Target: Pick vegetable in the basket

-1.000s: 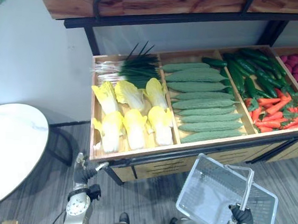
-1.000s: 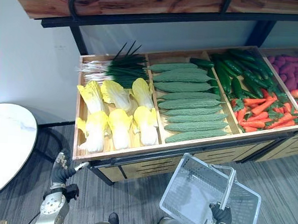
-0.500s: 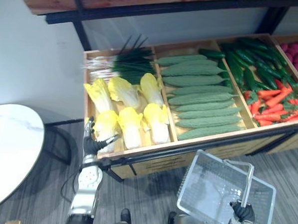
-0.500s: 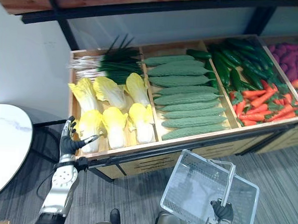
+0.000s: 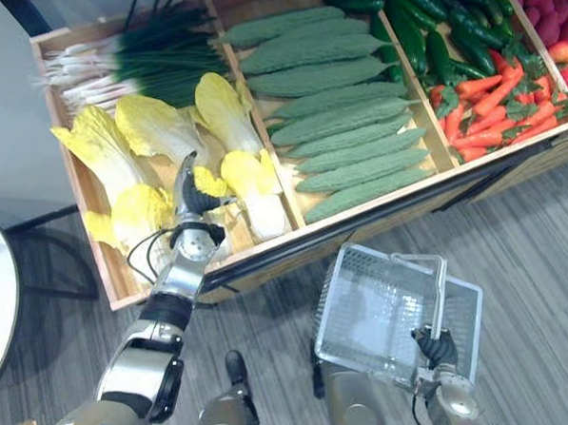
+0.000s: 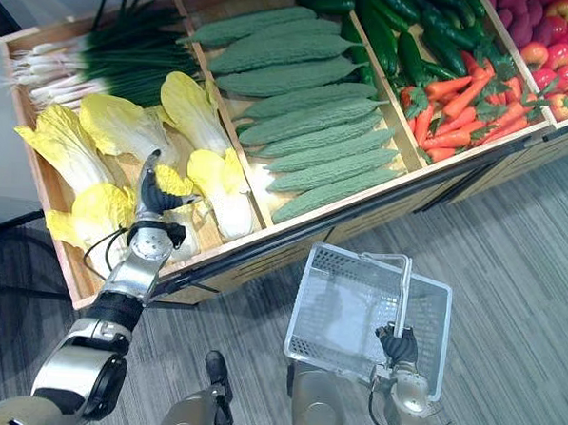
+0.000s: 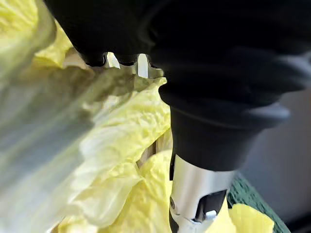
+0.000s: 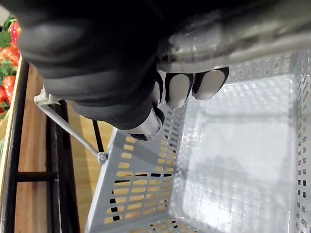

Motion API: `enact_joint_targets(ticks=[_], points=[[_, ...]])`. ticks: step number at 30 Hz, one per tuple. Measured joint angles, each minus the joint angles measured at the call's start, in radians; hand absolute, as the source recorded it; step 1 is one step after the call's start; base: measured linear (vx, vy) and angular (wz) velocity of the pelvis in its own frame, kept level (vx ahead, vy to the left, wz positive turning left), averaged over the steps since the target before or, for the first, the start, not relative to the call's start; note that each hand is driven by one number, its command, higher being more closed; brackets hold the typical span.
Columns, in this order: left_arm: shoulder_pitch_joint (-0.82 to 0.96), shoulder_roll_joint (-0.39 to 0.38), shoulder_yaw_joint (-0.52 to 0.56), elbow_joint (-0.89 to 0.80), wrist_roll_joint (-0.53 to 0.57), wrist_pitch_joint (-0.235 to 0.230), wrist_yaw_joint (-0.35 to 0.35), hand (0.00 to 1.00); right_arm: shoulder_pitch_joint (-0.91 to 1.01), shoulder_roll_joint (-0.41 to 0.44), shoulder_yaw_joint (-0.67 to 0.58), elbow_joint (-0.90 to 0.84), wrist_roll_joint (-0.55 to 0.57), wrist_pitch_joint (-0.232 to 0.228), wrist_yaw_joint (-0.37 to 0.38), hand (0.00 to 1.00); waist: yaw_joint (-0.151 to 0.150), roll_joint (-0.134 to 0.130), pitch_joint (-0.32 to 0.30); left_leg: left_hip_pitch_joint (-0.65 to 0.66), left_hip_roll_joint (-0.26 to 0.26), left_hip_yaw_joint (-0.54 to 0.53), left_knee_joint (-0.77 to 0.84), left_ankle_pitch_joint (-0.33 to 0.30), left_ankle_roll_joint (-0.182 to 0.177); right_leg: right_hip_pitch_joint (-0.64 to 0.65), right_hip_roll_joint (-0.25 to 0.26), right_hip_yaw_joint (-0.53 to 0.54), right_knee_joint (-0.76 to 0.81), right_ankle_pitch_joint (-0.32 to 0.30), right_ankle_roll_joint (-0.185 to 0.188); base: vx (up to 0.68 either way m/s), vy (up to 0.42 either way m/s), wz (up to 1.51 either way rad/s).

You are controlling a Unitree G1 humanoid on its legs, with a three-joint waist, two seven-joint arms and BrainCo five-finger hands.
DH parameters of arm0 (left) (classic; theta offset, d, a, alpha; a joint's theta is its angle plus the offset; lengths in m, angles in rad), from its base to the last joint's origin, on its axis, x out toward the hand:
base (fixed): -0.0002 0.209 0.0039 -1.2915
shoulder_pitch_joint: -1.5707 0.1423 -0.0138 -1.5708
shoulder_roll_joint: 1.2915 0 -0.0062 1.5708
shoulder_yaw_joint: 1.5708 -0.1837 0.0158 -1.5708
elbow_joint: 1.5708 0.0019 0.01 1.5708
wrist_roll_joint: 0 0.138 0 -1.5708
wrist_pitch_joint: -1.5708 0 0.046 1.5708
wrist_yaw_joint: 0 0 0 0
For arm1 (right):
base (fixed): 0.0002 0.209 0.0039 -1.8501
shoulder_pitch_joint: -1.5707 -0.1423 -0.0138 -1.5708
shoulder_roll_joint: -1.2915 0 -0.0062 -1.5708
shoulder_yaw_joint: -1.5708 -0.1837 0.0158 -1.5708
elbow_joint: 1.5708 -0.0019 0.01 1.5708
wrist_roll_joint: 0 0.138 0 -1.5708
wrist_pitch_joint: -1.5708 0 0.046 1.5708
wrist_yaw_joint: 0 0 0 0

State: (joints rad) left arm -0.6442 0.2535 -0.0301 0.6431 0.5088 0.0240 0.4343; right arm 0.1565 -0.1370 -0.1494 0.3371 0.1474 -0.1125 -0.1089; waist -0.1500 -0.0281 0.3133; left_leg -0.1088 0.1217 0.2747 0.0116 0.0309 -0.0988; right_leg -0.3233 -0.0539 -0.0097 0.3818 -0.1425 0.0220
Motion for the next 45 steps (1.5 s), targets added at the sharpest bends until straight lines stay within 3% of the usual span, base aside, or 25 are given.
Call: enact_joint_targets(ticks=[3, 9, 13, 19, 23, 24, 39, 45], points=[[-0.007, 0.003, 0.001, 0.000, 0.084, 0.037, -0.024, 0.00, -0.001, 0.006, 0.002, -0.021, 0.002, -0.030, 0.000, 1.00, 0.003, 0.000, 0.007, -0.001, 0.001, 0.006, 0.005, -0.001, 0.001, -0.007, -0.002, 0.007, 0.010, 0.000, 0.000, -0.04, -0.007, -0.06], [0.017, 0.001, 0.002, -0.021, 0.123, 0.053, -0.063, 0.00, 0.008, 0.023, 0.001, -0.029, 0.002, -0.032, 0.000, 1.00, 0.021, 0.007, 0.018, -0.001, 0.000, 0.002, 0.016, -0.001, 0.001, -0.008, -0.008, 0.005, 0.025, -0.001, 0.002, -0.04, -0.009, 0.01], [0.137, -0.006, 0.005, -0.121, 0.135, 0.062, -0.084, 0.00, 0.012, 0.031, 0.001, -0.029, -0.002, -0.032, 0.000, 1.00, 0.029, 0.016, 0.030, -0.003, -0.001, -0.012, 0.022, -0.001, 0.001, -0.001, -0.016, -0.010, 0.030, -0.005, 0.005, -0.03, -0.010, 0.10], [0.240, -0.022, 0.041, -0.254, 0.151, 0.056, -0.078, 0.00, 0.026, 0.038, 0.001, -0.027, -0.003, -0.032, -0.002, 1.00, 0.054, 0.016, 0.039, -0.002, -0.002, -0.023, 0.022, -0.001, 0.001, 0.009, -0.017, -0.019, 0.021, -0.005, 0.005, -0.01, -0.004, 0.06], [0.298, -0.023, 0.057, -0.282, 0.165, 0.046, -0.044, 0.00, 0.019, 0.050, 0.001, -0.025, -0.006, -0.033, -0.003, 1.00, 0.054, 0.016, 0.039, 0.001, -0.001, -0.027, 0.022, -0.003, 0.002, 0.022, -0.018, -0.027, 0.008, -0.004, 0.005, 0.01, -0.005, 0.04], [0.306, -0.023, 0.068, -0.281, 0.167, 0.044, -0.040, 1.00, 0.013, 0.052, 0.001, -0.019, -0.009, -0.034, -0.004, 1.00, 0.054, 0.016, 0.039, 0.000, -0.001, -0.026, 0.022, -0.003, 0.003, 0.022, -0.018, -0.026, 0.006, -0.004, 0.005, 0.00, 0.000, 0.00], [0.254, 0.038, 0.112, -0.227, 0.159, 0.051, -0.100, 1.00, 0.003, 0.052, -0.001, -0.009, -0.013, -0.034, 0.003, 1.00, 0.053, 0.019, 0.041, 0.002, 0.002, -0.014, 0.024, -0.013, 0.003, 0.020, -0.010, -0.013, -0.003, -0.004, 0.005, 0.00, -0.002, -0.02], [0.273, 0.021, 0.099, -0.319, 0.100, 0.045, -0.090, 1.00, 0.004, 0.054, -0.016, -0.046, -0.011, -0.034, 0.003, 1.00, 0.054, 0.024, 0.044, 0.000, -0.001, -0.012, 0.024, -0.015, 0.003, 0.023, -0.013, -0.012, -0.012, -0.004, 0.005, 0.02, 0.000, -0.01]])
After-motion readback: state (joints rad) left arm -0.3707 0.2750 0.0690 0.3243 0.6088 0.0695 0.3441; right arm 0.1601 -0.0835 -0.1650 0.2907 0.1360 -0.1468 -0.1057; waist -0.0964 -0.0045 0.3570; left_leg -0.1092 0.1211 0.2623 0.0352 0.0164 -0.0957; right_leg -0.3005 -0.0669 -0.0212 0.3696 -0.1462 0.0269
